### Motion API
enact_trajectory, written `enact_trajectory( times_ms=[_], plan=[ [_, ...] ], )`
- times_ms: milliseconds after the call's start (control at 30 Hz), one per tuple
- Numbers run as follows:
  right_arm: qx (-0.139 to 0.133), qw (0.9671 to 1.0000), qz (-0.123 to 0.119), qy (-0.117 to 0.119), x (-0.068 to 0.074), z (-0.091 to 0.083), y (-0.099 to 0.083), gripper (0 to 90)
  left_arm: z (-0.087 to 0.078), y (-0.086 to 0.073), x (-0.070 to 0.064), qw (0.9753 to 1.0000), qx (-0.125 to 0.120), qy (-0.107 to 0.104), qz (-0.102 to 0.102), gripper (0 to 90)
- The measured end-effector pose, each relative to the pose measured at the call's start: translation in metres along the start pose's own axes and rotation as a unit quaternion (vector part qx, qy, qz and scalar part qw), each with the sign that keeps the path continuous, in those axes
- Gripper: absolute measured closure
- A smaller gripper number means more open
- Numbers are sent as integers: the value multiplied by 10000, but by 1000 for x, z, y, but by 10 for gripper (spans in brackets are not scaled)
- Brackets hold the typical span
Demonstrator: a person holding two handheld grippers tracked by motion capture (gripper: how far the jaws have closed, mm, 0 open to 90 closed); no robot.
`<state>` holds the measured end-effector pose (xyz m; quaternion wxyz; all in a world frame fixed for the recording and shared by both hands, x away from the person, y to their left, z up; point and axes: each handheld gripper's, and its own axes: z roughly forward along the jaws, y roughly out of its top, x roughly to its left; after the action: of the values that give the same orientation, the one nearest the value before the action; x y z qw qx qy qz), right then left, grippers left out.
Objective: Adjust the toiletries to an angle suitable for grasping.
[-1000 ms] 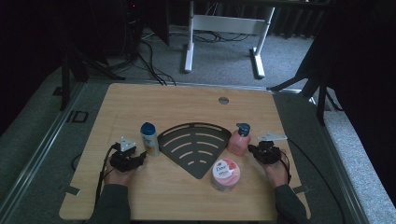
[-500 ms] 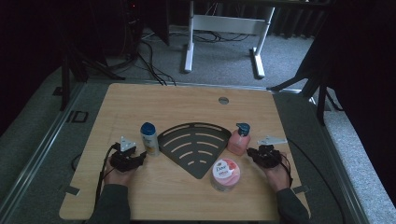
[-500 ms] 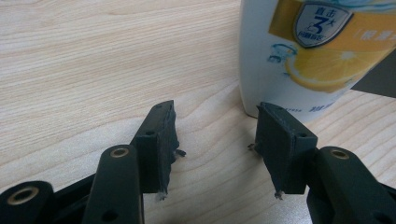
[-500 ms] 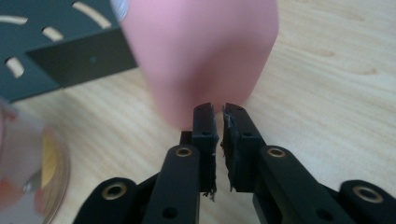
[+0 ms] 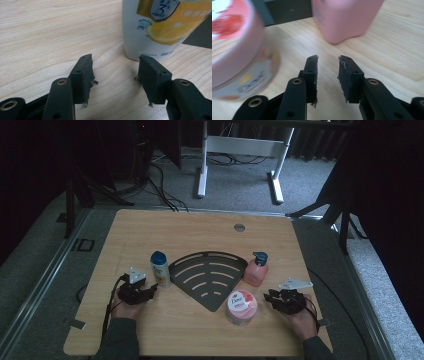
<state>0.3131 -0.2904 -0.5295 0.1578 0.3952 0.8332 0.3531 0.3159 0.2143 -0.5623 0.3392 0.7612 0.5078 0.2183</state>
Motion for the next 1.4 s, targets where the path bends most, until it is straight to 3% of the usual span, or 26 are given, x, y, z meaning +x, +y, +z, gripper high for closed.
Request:
enact_trajectory(
  times_ms=[167, 233, 367, 567, 867, 1133, 1400],
  plan=[
    [-82, 9997, -125, 216, 15, -7, -3, 690, 0, 0, 0, 10000, 0, 3, -1, 456],
    [-61, 9993, -155, 322, 22, -8, -3, 755, -1, 0, -1, 10000, 20, -2, 6, 456],
    [-59, 9990, -317, 319, 35, -10, -3, 899, -3, 0, -4, 10000, 73, -18, 50, 477],
    [23, 9979, -464, 450, 45, -10, -5, 900, -10, 0, -13, 9999, 24, -110, 111, 489],
    [-16, 9971, -511, 557, 47, -7, -3, 900, -33, 1, -33, 9981, -333, -368, 377, 501],
    [16, 9956, -658, 665, 56, -3, 2, 900, -40, 9, -60, 9925, -457, -841, 754, 500],
    [35, 9950, -675, 733, 55, -2, 1, 898, -30, 21, -89, 9831, -470, -1408, 1068, 490]
  ],
)
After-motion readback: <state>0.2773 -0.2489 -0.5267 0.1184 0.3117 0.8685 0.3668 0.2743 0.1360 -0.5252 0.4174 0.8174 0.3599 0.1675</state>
